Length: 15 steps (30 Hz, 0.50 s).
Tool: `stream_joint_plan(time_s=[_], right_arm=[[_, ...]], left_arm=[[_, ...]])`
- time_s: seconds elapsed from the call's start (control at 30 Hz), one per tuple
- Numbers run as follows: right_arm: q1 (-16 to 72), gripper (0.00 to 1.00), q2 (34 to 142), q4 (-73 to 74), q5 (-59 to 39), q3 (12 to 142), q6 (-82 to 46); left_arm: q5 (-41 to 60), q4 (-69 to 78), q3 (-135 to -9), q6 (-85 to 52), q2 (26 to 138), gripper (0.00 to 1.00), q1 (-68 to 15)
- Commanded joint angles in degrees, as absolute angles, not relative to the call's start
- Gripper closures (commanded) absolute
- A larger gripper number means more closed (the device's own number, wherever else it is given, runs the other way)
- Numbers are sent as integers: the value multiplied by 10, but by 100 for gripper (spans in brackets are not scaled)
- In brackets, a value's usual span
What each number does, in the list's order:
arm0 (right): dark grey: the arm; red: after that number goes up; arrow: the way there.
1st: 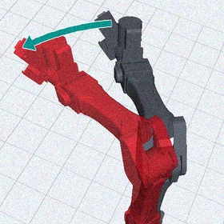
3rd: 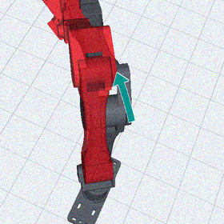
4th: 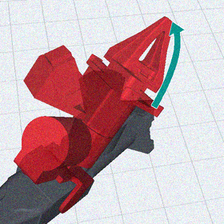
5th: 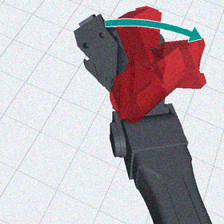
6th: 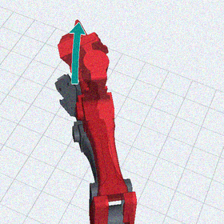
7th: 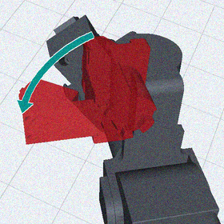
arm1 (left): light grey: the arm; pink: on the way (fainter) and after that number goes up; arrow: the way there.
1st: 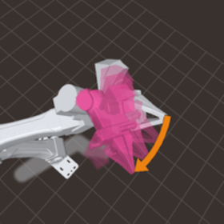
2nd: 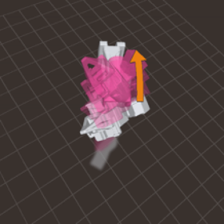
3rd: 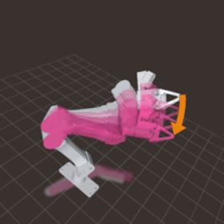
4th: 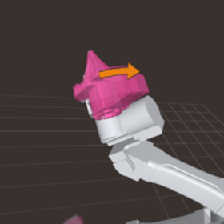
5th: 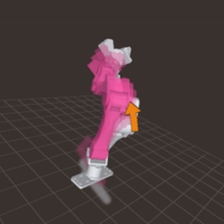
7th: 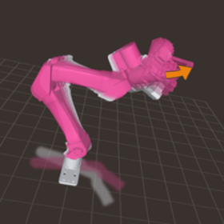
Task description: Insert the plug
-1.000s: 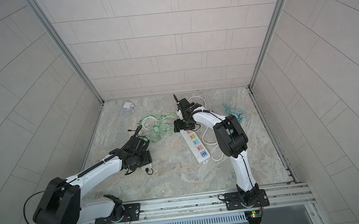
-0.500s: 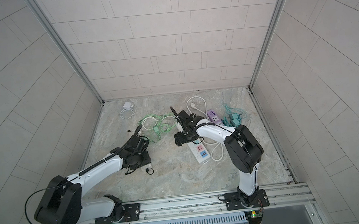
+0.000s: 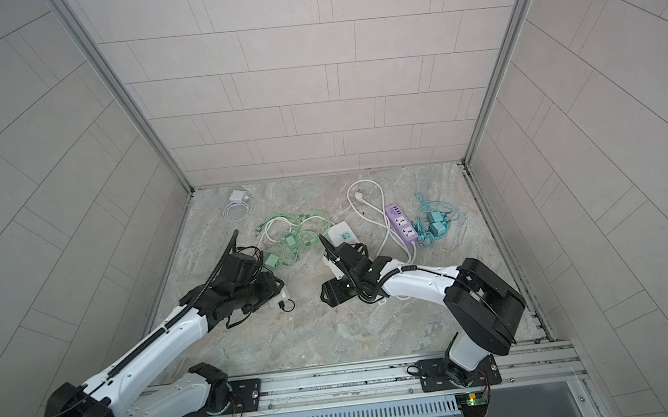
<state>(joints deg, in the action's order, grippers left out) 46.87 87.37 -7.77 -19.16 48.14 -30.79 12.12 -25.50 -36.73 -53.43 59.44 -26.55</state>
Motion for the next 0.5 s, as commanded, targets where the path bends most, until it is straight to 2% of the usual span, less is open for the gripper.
stream_joint_plan(time_s=[0.0, 0.07, 0.47], right_arm=[[489, 35, 824, 54, -191, 458, -338], [501, 38, 814, 97, -186, 445, -346], [540, 42, 842, 181, -182, 458, -370]], left_arm=[[151, -242, -382, -574, 589, 83, -269], [162, -225, -373, -587, 590, 83, -270], [176, -201, -372, -600, 571, 84, -272]])
